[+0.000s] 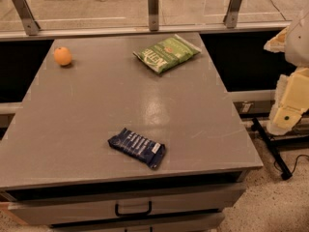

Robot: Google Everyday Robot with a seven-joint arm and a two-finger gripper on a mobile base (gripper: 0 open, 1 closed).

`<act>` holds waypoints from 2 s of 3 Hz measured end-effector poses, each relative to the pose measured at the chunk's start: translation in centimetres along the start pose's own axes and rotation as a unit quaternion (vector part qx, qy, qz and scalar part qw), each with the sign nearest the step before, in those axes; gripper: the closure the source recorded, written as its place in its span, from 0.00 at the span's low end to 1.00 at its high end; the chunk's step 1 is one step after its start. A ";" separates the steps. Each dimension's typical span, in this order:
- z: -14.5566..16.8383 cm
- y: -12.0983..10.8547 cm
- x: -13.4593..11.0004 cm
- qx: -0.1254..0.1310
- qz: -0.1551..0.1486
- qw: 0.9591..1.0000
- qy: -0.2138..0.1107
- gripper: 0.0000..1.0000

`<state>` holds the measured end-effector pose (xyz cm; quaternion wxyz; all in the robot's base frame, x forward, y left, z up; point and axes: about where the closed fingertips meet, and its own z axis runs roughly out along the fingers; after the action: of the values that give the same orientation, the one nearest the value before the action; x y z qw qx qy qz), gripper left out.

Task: Pick green jalapeno chip bag

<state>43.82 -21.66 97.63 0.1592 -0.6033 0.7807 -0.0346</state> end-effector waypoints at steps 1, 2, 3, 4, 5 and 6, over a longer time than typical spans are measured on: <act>0.0 0.0 0.0 0.000 0.000 1.000 0.000 0.00; 0.2 -2.1 -1.9 0.022 -0.029 0.999 -0.038 0.00; 2.0 -7.8 -5.8 0.055 -0.072 0.991 -0.095 0.00; 4.4 -13.8 -9.9 0.072 -0.087 0.983 -0.146 0.00; 7.4 -19.8 -14.1 0.086 -0.074 0.976 -0.186 0.00; 11.4 -24.5 -16.1 0.078 -0.030 0.976 -0.203 0.00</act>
Offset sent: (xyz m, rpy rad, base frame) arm 0.0687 0.0354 0.0179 0.1278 -0.1831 0.1839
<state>73.46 -11.34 96.24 0.3598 -0.6068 0.7083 0.0229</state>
